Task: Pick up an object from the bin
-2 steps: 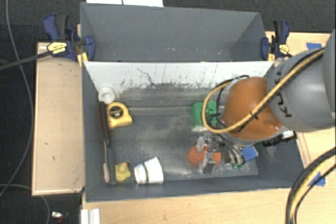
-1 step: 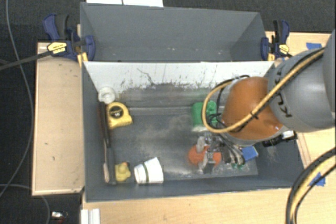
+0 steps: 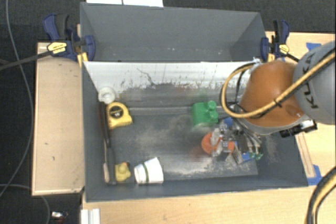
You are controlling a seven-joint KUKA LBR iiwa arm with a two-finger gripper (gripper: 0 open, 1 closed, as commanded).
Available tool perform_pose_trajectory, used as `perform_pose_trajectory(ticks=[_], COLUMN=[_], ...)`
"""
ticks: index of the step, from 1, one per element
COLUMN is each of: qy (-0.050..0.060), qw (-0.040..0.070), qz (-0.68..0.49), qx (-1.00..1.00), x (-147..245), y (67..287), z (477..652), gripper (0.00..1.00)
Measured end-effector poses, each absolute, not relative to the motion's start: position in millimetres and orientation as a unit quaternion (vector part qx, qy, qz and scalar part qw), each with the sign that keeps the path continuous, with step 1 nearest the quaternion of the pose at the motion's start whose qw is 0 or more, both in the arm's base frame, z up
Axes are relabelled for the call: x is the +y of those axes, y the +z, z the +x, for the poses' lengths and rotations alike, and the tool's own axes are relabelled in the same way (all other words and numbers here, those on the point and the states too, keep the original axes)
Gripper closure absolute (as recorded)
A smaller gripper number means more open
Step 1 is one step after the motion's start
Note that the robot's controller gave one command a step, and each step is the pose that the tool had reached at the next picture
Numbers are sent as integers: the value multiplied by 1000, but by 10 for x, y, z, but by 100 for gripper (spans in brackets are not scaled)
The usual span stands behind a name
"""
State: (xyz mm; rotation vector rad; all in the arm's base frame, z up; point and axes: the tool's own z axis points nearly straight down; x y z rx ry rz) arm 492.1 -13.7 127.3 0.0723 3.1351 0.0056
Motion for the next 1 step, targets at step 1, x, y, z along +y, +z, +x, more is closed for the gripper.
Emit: perform_pose_trajectory(ticks=[1], qy=[2], qw=[0], qz=[0], qx=[1000], x=[-115], y=[1930], z=[4905], gripper=[100])
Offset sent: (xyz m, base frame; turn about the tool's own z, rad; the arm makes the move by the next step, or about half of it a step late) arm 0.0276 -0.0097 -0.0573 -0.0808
